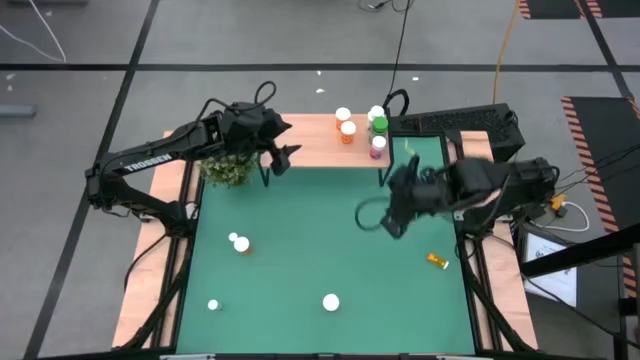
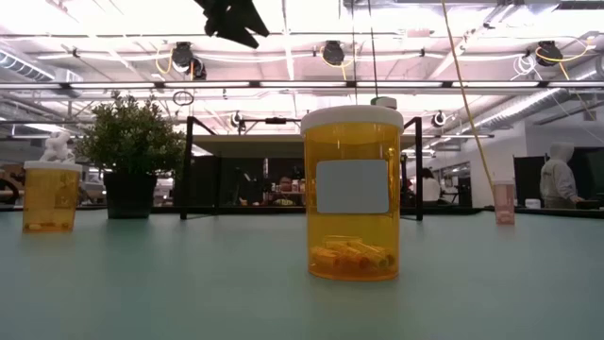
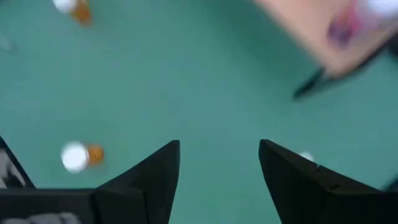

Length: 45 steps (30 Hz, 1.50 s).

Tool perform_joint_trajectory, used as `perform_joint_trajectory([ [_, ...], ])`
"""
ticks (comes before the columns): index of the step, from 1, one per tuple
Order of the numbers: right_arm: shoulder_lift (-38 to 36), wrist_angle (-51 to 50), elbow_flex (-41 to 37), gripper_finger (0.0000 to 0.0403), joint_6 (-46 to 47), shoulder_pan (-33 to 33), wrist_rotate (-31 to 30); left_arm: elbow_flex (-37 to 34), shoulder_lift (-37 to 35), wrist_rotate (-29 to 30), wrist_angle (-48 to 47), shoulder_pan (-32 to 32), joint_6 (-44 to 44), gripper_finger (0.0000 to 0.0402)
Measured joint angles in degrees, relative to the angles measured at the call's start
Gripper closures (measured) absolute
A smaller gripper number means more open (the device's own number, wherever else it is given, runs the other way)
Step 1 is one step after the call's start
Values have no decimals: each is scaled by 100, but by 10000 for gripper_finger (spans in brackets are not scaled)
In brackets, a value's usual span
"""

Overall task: Pick and place medicine bottles onto shelf by color
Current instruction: Put the large orange medicine bottle on the shelf

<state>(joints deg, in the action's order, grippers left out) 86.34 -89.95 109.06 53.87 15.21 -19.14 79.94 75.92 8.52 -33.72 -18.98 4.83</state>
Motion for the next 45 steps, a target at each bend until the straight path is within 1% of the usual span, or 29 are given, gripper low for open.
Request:
perform_joint_trajectory([
  [3, -263, 11, -884, 198, 642, 376, 309, 0, 0, 1, 98, 0, 49, 105],
  [8, -764, -8, -2413, 202, 1971, 693, 1077, 0, 12, 2, 95, -36, 57, 105],
  [10, -969, 157, -2967, 202, 2317, 749, 1325, 0, 55, 1, 96, -37, 80, 105],
  [11, -1060, 373, -3236, 202, 2410, 758, 1345, 0, 73, 0, 81, -37, 86, 105],
  [13, -1231, 1180, -3744, 202, 2455, 753, 1328, 0, 87, 0, 43, -37, 90, 105],
  [15, -1365, 2427, -4256, 202, 2202, 678, 1262, 9, 121, -5, 26, 7, 82, 105],
  [18, -1379, 4743, -4983, 202, 1192, 599, 900, 4, 140, -17, -326, 92, -71, 105],
  [21, -1118, 6721, -5471, 203, 115, 497, 908, 4, 116, 7, -725, 219, -713, 105],
  [22, -983, 7153, -5543, 204, -129, 464, 1035, 4, 93, 9, -937, 249, -908, 105],
  [24, -667, 7480, -5547, 209, -585, 439, 1254, 4, 62, 31, -1300, 375, -1121, 105],
  [29, 118, 7474, -4902, 212, -2108, 666, 1639, 4, 39, 41, -2434, 684, -1240, 105],
  [32, 627, 7594, -4361, 198, -3233, 936, 1650, 4, 24, 54, -2983, 897, -1412, 105],
  [35, 1196, 7883, -3929, 171, -4211, 1145, 1616, 4, 28, 70, -3242, 1122, -1604, 105],
  [37, 1545, 8069, -3730, 147, -4430, 1210, 1602, 4, 26, 154, -3329, 1267, -1700, 105],
  [40, 1976, 8200, -3491, 108, -4312, 1238, 1619, 4, 26, 241, -3369, 1474, -1786, 105],
  [43, 2242, 8198, -3395, 75, -4264, 1269, 1620, 2, 26, 259, -3370, 1649, -1920, 105],
  [45, 2333, 8195, -3380, 62, -4220, 1279, 1623, 2, 26, 352, -3374, 1763, -1982, 105],
])
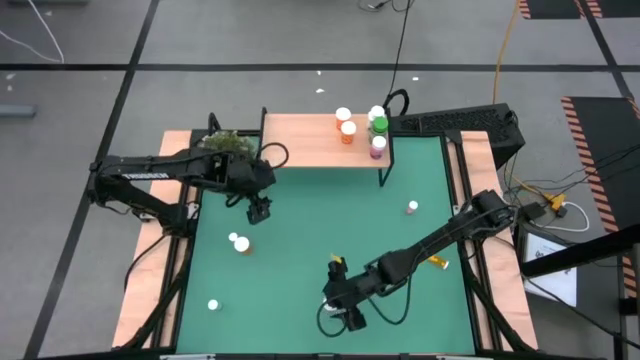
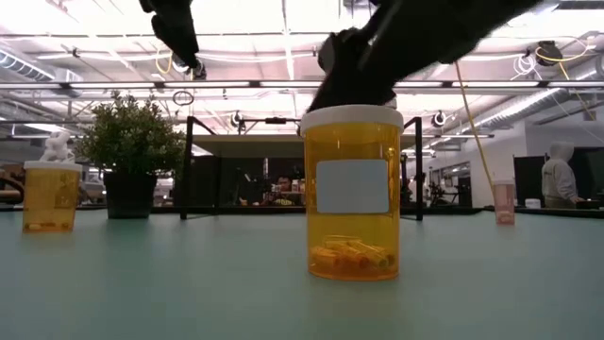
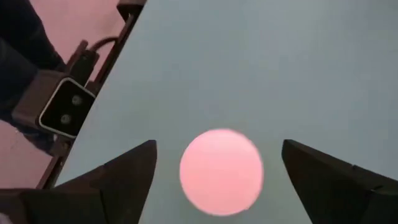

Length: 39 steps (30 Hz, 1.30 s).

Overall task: Pick and place medicine bottles onto shelf by color
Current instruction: Put the large orange medicine bottle on the shelf

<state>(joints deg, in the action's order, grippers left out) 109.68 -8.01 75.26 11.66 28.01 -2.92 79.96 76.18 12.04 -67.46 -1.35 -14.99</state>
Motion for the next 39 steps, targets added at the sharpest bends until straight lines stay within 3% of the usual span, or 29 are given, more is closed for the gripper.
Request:
perform_joint_trajectory([
  [8, 89, -1, 10, 63, 155, 20, -32, 0, 0, 74, -14, 333, -85, 105],
  [29, 93, -354, 7, 204, -38, 4, -175, -4, 0, 354, -51, 409, -217, 105],
  [34, -67, -301, 0, 203, 396, -174, -221, -4, 0, 386, -44, 409, -209, 105],
  [39, -677, -620, 0, 199, 754, -514, -339, -4, 0, 653, 11, 384, -181, 105],
])
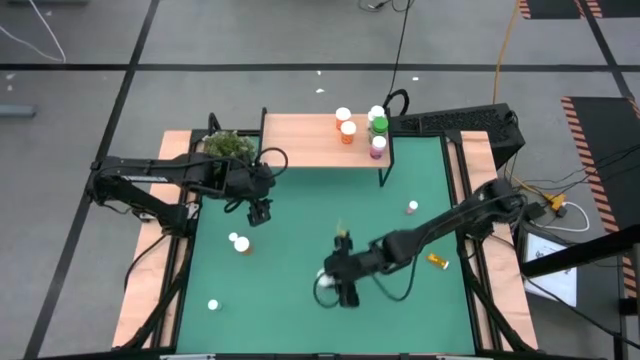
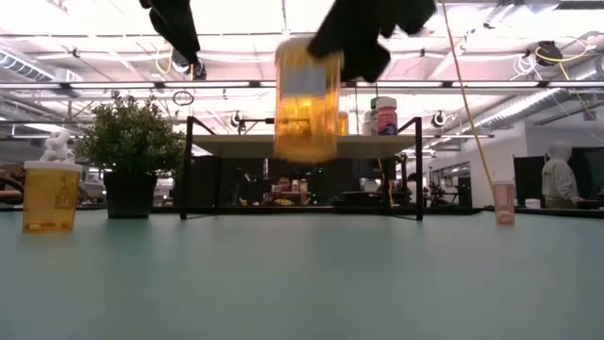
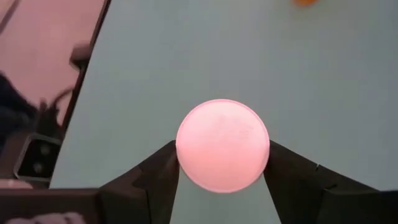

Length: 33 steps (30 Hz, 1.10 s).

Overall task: Pick and place medicine bottles onto shelf by color
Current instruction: Put the large orange medicine bottle on the shelf

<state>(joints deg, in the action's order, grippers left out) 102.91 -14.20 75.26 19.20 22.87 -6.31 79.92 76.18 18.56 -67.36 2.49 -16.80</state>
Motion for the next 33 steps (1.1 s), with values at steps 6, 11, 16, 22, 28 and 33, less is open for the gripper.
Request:
perform_joint_trajectory([
  [6, -1191, -806, 0, 201, -157, -827, -411, 0, 0, 73, 1, -6, -142, 105],
  [11, -1966, -1369, 159, 201, 128, -2037, -451, 0, 0, 435, 21, -32, -242, 105],
  [16, -1999, -2221, 1105, 200, -343, -3271, 11, 0, 0, 588, 165, -234, -142, 105],
  [22, -1484, -2804, 1952, 200, -1411, -4215, 55, 0, 0, 593, 162, -678, -8, 105],
  [28, -1186, -2904, 1659, 200, -1730, -4764, 364, 0, 0, 593, 68, -1028, -177, 105],
  [33, -1108, -2706, 1307, 200, -1918, -4943, 524, 0, 0, 590, 3, -1164, -105, 105],
])
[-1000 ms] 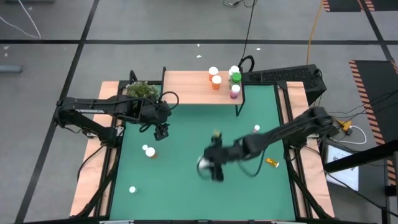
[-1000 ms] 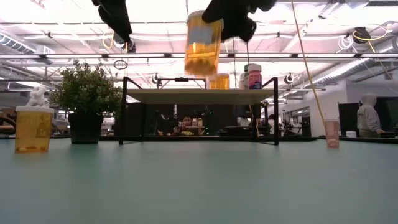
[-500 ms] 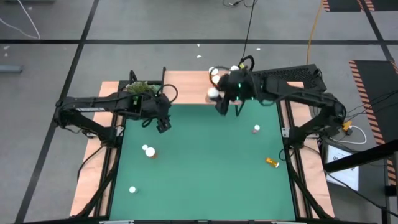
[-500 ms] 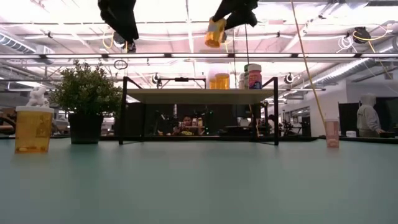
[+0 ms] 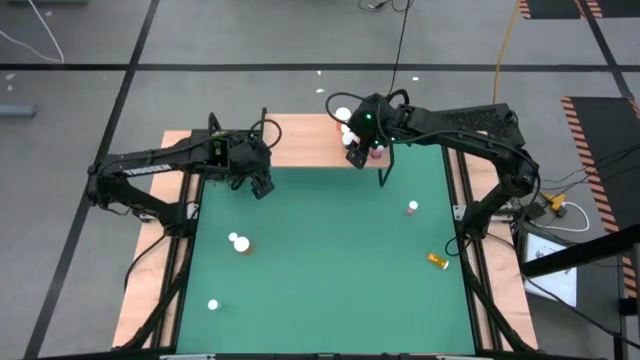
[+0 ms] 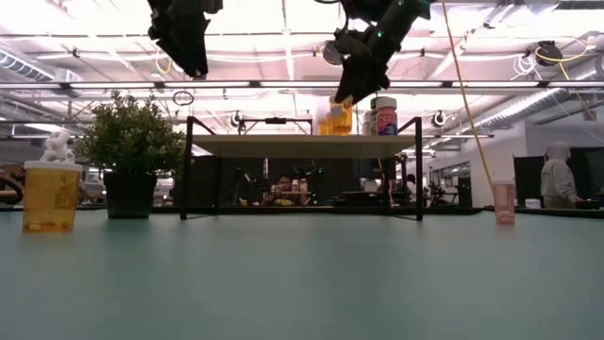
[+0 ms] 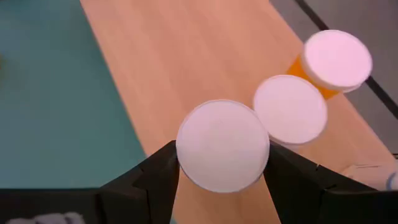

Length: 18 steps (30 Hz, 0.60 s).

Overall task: Pick and place medicine bottles onto shelf by color
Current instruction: Put the large orange medicine bottle on the shelf

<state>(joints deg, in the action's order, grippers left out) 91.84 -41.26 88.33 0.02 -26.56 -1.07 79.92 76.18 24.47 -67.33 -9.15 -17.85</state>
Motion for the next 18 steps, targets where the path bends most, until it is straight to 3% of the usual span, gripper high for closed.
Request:
perform_joint_trajectory([
  [11, -13, 317, -386, 197, -139, -113, 411, 0, 0, -2, 4, -397, 217, 105],
  [18, -7, 337, -395, 164, -441, -113, 412, 0, 0, -22, 10, -613, 249, 105],
])
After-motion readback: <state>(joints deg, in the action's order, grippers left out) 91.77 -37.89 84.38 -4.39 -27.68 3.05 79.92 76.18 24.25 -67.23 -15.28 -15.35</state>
